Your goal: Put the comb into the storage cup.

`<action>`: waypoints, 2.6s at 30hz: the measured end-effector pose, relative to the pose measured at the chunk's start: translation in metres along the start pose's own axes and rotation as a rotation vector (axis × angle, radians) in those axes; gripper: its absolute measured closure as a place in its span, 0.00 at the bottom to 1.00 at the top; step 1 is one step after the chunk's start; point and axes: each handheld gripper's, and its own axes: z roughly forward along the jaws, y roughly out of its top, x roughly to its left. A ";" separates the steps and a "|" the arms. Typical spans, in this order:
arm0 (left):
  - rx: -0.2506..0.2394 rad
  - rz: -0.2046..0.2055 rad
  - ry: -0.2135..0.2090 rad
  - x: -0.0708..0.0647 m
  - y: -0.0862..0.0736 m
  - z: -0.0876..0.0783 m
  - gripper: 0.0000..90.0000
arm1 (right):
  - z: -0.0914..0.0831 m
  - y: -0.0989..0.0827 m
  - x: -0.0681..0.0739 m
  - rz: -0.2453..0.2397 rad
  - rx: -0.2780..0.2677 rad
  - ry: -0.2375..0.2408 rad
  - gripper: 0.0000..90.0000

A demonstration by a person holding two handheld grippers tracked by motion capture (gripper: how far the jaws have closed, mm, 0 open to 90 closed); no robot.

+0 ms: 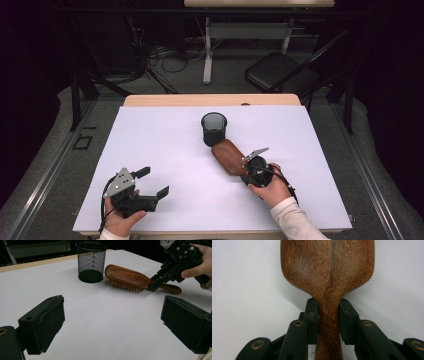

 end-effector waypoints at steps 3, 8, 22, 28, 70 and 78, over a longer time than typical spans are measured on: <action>0.000 0.000 0.001 0.000 0.000 0.000 0.06 | 0.000 -0.001 0.000 0.001 -0.009 0.000 0.80; 0.001 -0.002 0.002 0.000 0.000 0.000 0.06 | 0.000 -0.001 0.001 -0.010 -0.031 -0.006 0.80; 0.002 -0.002 0.001 0.000 0.000 0.000 0.06 | -0.003 -0.003 0.001 -0.022 -0.045 -0.011 0.80; 0.003 -0.001 0.001 0.000 0.000 0.000 0.06 | -0.006 -0.004 0.000 -0.018 -0.036 -0.001 0.80; 0.036 -0.060 -0.037 0.001 0.028 0.020 0.06 | -0.054 -0.004 0.021 -0.115 -0.342 0.055 0.80; 0.062 -0.065 -0.075 -0.002 0.050 0.033 0.17 | -0.057 -0.003 0.026 -0.135 -0.371 0.064 0.80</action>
